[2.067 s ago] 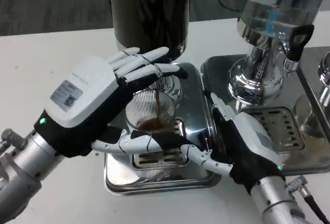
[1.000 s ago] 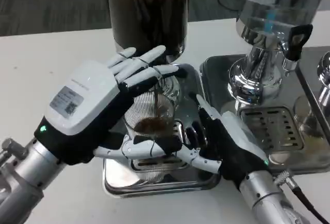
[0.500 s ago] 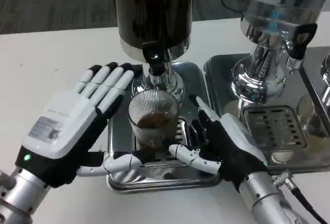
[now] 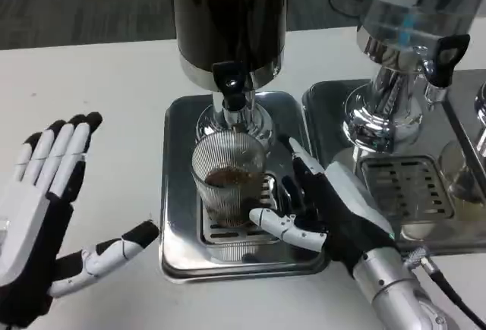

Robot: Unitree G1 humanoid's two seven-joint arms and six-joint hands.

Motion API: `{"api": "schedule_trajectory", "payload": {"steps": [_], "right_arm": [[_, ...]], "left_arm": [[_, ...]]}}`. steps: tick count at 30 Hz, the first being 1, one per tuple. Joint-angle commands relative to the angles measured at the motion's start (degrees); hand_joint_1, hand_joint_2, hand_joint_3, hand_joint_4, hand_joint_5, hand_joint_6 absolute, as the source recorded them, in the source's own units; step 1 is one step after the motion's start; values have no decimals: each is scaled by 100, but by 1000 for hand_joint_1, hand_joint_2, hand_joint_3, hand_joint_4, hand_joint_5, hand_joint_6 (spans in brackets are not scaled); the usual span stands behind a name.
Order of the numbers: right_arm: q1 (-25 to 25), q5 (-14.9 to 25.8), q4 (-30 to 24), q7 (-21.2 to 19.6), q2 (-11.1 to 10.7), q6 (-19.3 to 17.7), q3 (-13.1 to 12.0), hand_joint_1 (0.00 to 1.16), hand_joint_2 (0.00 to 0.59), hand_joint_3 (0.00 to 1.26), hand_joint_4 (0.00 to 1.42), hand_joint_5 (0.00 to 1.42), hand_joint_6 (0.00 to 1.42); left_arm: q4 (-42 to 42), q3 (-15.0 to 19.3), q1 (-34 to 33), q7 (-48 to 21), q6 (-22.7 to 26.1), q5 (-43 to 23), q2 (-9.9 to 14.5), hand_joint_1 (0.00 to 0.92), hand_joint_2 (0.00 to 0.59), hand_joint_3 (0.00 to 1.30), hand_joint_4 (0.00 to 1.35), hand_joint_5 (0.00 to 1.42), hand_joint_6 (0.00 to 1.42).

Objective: Grasp the cup under the faucet to collect the drink, then remove the cup.

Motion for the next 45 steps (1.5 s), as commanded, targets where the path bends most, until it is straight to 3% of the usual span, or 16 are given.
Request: {"api": "schedule_trajectory", "payload": {"steps": [1,4,12,18,23,32,40,45], "right_arm": [[-108,73,13,61,-8,-53,-74,432,209,0,0,0,0],[-187,112,117,60,-48,-172,-80,431,208,0,0,0,0],[-224,127,-6,271,-153,53,-216,454,198,0,0,0,0],[-144,224,-163,462,-76,26,-193,498,208,0,0,0,0],[-88,322,-150,363,48,-106,-182,439,195,0,0,0,0],[6,152,203,-186,348,-507,56,430,190,0,0,0,2],[16,-45,562,-715,501,-796,212,543,199,0,0,0,56],[-32,-3,769,-946,575,-981,168,564,197,0,0,0,74]], "left_arm": [[298,39,202,-231,354,-272,-157,0,86,0,0,0,0],[457,-75,228,-323,459,-291,-202,0,86,0,0,0,0],[287,-344,465,-252,576,-126,-436,0,91,0,0,0,0],[503,-407,398,-329,471,-230,-320,0,98,0,0,0,0],[542,-363,328,-368,461,-303,-219,0,98,0,0,0,0],[614,-317,320,-428,426,-453,-85,0,107,0,0,0,0],[579,-239,312,-533,445,-579,-11,0,111,0,0,0,0],[507,-202,353,-584,480,-649,-17,0,115,0,0,0,0]]}}
